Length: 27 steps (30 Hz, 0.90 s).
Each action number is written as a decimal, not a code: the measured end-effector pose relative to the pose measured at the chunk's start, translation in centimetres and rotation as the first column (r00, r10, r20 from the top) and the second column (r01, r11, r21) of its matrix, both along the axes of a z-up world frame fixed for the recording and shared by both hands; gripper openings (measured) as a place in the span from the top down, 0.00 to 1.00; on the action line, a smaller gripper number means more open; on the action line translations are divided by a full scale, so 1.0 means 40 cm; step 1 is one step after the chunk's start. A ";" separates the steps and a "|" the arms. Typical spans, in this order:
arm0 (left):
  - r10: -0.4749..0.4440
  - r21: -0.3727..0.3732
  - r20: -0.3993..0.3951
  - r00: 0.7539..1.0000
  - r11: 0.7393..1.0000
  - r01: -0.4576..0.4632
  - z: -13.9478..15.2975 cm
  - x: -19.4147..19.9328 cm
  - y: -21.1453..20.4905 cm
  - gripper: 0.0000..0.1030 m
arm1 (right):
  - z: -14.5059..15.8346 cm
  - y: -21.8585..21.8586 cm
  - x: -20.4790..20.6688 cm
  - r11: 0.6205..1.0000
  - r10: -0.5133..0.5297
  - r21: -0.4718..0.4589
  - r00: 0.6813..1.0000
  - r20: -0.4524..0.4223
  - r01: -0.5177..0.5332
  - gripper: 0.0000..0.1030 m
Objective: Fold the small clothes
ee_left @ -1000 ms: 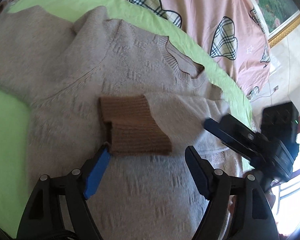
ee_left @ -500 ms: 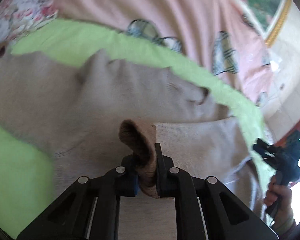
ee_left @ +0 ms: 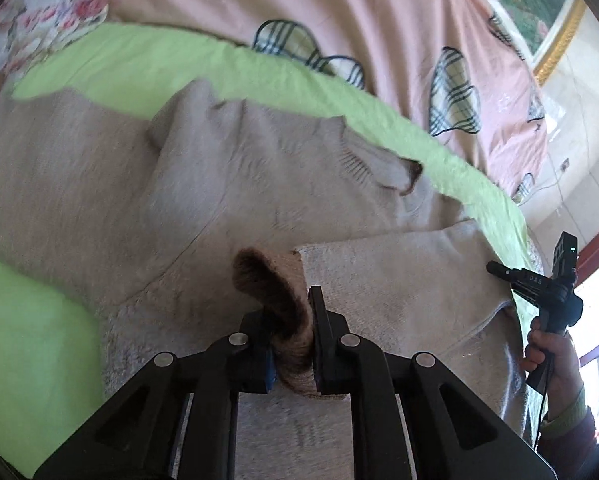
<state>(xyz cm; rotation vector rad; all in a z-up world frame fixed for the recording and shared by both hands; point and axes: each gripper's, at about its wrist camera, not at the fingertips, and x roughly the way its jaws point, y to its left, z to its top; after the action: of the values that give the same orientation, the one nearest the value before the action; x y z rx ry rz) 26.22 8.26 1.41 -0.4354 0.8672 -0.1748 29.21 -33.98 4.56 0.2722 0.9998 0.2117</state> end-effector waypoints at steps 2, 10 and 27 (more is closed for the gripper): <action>-0.001 0.007 0.000 1.000 1.000 0.001 0.004 0.009 -0.005 0.87 | 0.007 -0.008 0.000 1.000 -0.016 -0.020 1.000 0.016 0.017 0.92; -0.002 -0.003 -0.123 0.992 1.000 0.002 -0.045 -0.007 0.043 0.74 | -0.021 -0.023 -0.016 0.998 -0.059 0.000 0.998 -0.009 0.059 0.85; 0.303 0.085 -0.078 0.950 0.951 -0.296 -0.004 -0.145 0.344 0.33 | 0.013 0.205 -0.231 0.968 0.201 0.157 0.980 -0.019 -0.195 0.56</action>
<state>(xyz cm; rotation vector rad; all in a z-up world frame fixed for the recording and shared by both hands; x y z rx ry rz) 20.44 22.01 1.27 -0.5049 0.8816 0.1572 19.99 -25.76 5.07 0.3184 1.0466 0.4694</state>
